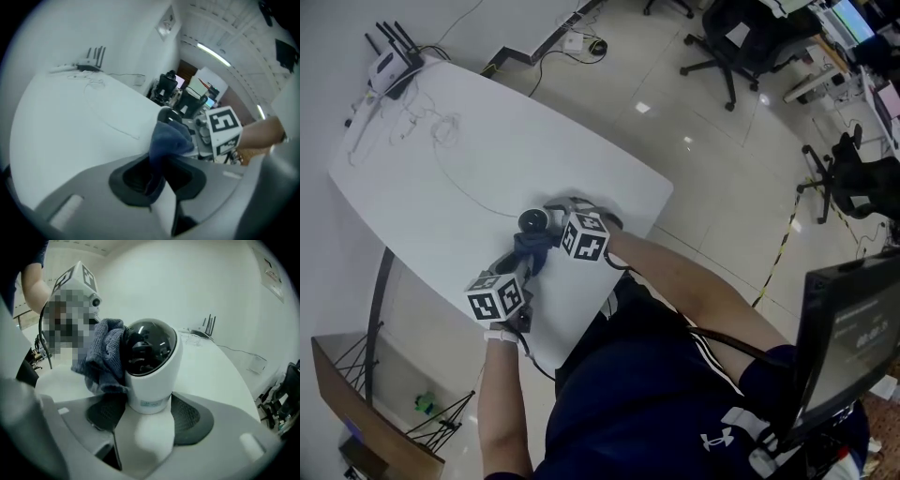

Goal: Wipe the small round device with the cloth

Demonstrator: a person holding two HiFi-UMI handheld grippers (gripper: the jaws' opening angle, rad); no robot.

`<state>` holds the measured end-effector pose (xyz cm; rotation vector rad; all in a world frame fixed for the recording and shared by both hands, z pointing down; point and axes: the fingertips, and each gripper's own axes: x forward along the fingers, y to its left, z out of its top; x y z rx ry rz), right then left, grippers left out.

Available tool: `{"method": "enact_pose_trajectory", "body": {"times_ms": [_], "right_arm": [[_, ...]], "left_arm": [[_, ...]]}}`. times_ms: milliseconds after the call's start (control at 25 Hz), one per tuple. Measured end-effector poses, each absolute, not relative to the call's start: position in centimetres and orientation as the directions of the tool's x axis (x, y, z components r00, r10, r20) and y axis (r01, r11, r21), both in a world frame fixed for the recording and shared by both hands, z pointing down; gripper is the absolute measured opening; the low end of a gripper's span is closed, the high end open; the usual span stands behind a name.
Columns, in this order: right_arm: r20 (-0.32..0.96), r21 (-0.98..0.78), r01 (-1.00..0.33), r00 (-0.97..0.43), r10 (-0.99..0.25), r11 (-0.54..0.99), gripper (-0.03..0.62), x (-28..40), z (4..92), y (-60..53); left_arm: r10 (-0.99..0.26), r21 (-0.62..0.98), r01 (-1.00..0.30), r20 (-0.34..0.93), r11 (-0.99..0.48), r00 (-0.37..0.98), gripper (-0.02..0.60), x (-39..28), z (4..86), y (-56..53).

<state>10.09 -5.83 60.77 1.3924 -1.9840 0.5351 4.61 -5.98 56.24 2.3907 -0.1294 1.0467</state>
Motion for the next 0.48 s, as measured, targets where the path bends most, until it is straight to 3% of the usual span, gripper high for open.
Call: {"method": "enact_pose_trajectory", "body": {"times_ms": [280, 360, 480], "right_arm": [[0.705, 0.044, -0.942, -0.207, -0.678, 0.333, 0.321, 11.3, 60.5, -3.1], [0.693, 0.026, -0.966, -0.169, -0.701, 0.259, 0.336, 12.7, 60.3, -2.7], [0.654, -0.077, -0.997, -0.074, -0.753, 0.031, 0.336, 15.6, 59.9, -0.8]], "left_arm": [[-0.044, 0.539, -0.447, 0.602, -0.714, 0.797, 0.08, 4.1, 52.4, -8.5], [-0.054, 0.641, -0.432, 0.521, -0.634, 0.852, 0.08, 3.3, 51.1, -9.7], [-0.062, 0.73, -0.397, 0.44, -0.556, 0.896, 0.08, 0.3, 50.2, -10.9]]}}
